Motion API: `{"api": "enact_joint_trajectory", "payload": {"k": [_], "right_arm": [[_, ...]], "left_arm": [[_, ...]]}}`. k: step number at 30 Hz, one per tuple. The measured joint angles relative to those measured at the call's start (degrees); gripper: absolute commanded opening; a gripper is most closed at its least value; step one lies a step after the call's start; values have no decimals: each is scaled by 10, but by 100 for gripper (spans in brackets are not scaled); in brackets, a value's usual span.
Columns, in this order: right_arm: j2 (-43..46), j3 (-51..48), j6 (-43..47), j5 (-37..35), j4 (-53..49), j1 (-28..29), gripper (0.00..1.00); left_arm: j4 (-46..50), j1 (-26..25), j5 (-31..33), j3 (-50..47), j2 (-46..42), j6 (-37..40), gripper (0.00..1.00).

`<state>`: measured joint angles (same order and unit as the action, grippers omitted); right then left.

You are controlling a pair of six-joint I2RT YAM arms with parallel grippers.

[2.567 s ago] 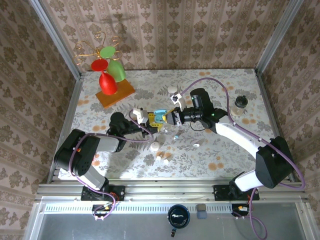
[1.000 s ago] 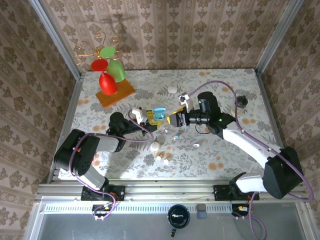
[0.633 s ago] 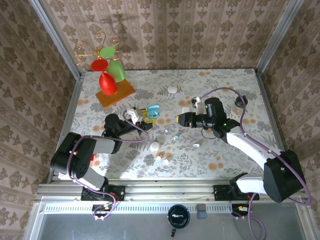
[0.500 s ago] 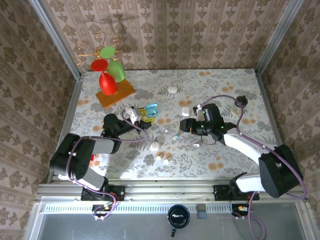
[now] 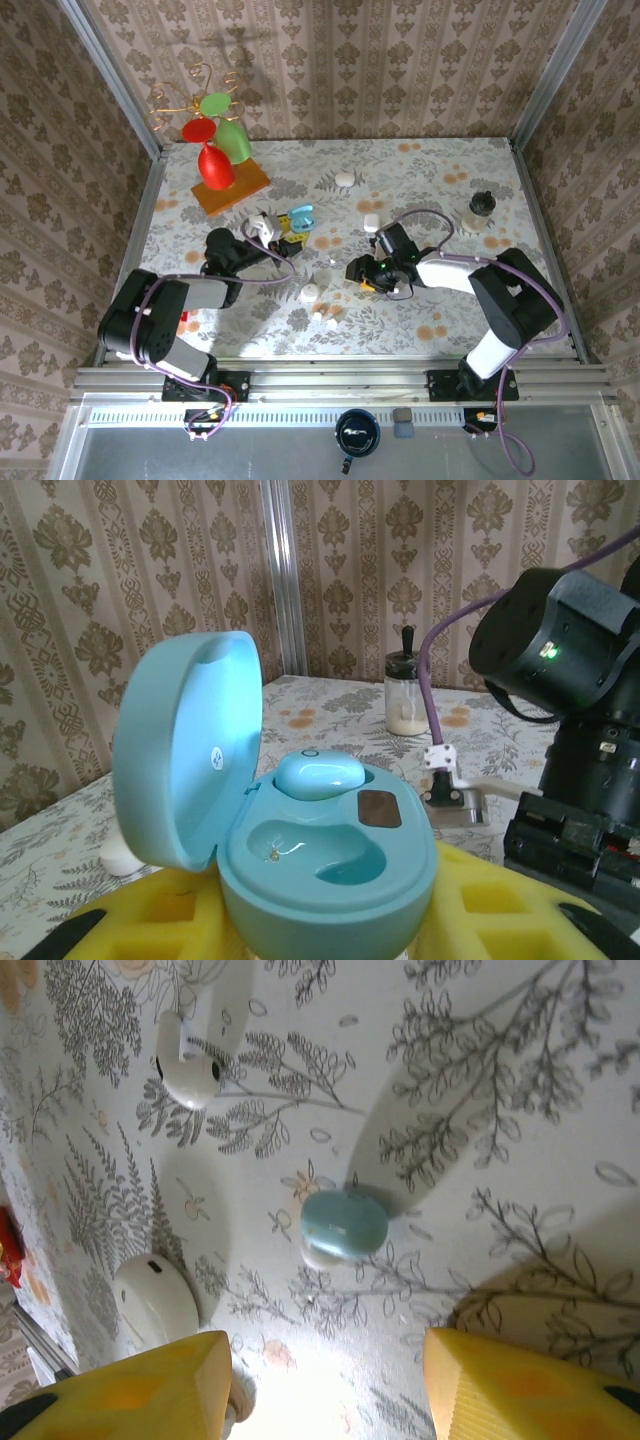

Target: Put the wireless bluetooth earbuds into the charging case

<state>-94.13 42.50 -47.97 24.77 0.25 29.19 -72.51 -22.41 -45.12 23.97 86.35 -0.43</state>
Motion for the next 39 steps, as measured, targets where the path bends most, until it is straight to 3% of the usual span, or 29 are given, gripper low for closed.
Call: {"api": "enact_joint_trajectory", "payload": {"k": [13,25,30,39], "right_arm": [[-61,90,42,-10,-11,-3,55],[-86,147,118,-26,-80,-4,56],[-56,164,171,-121,-157,20,56],[-82,292,211,-388,-320,152,57]], "left_arm": [[0,0,2,-11,-12,1,38],[0,1,10,-20,-15,1,38],[0,28,19,-31,-22,2,38],[0,92,30,-32,-28,2,38]]}}
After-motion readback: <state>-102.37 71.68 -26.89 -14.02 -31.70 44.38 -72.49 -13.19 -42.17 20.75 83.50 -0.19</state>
